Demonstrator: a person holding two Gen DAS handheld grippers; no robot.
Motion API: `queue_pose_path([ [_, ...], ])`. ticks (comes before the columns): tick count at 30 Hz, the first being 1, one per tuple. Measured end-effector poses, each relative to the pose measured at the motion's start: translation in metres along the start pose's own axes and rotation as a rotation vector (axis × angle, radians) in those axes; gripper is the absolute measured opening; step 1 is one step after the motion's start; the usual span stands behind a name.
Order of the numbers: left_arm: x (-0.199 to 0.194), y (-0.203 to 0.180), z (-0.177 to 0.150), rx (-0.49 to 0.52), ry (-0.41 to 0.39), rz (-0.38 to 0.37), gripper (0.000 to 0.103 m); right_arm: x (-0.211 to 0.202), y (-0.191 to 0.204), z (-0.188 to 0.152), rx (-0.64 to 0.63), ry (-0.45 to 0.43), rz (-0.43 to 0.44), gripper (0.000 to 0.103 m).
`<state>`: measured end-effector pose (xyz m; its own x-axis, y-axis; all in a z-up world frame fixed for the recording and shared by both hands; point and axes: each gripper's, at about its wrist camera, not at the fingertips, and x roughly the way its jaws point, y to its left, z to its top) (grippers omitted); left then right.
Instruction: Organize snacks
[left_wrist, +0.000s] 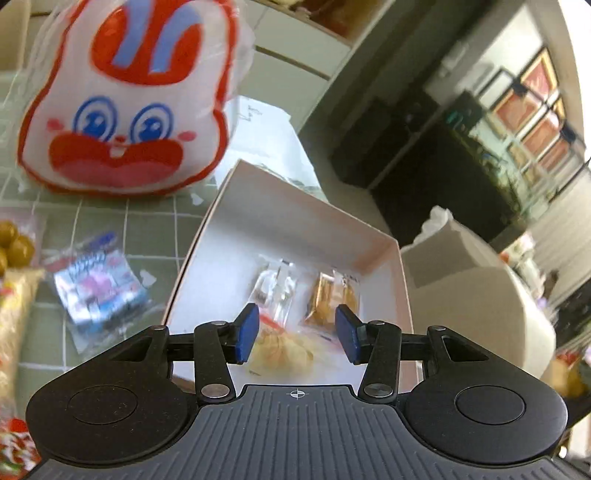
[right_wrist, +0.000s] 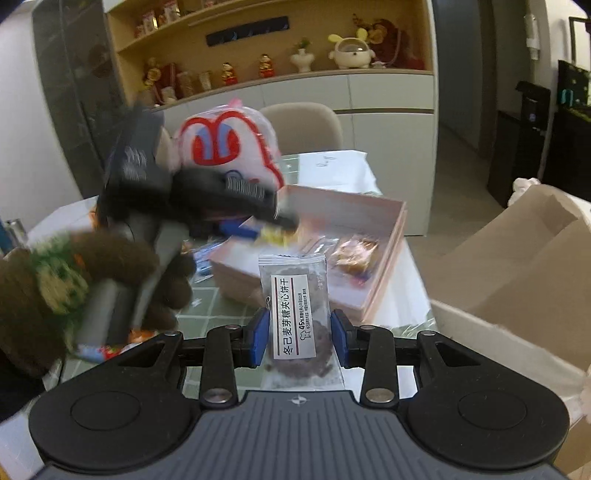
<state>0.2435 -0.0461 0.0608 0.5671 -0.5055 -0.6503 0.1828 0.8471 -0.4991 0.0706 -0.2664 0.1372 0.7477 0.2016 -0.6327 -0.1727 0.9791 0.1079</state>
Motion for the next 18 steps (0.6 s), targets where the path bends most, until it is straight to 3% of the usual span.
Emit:
queue_pose_path([
  [2, -0.017, 0.004, -0.01, -0.012, -0.05, -0.039, 0.051, 0.007, -0.006, 0.011, 0.012, -0.011, -0.019, 0.036],
  [5, -0.051, 0.001, -0.03, 0.046, -0.105, -0.03, 0.051, 0.033, -0.015, 0.035, 0.041, -0.008, -0.014, 0.036],
  [8, -0.069, 0.002, -0.05, 0.132, -0.064, 0.006, 0.051, 0.079, -0.023, 0.067, 0.095, 0.004, 0.022, 0.036],
  [10, -0.081, 0.011, -0.069, 0.145, -0.034, 0.039, 0.051, 0.11, -0.03, 0.081, 0.141, 0.044, 0.038, 0.043],
  [12, -0.097, 0.023, -0.082, 0.127, -0.023, 0.067, 0.051, 0.129, -0.028, 0.087, 0.162, 0.068, 0.014, 0.043],
  [16, -0.122, 0.053, -0.097, 0.075, -0.04, 0.202, 0.051, 0.13, 0.006, 0.078, 0.079, 0.057, 0.055, 0.054],
  [18, -0.139, 0.063, -0.101, 0.067, -0.072, 0.249, 0.051, 0.128, 0.031, 0.067, 0.025, 0.074, 0.127, 0.054],
])
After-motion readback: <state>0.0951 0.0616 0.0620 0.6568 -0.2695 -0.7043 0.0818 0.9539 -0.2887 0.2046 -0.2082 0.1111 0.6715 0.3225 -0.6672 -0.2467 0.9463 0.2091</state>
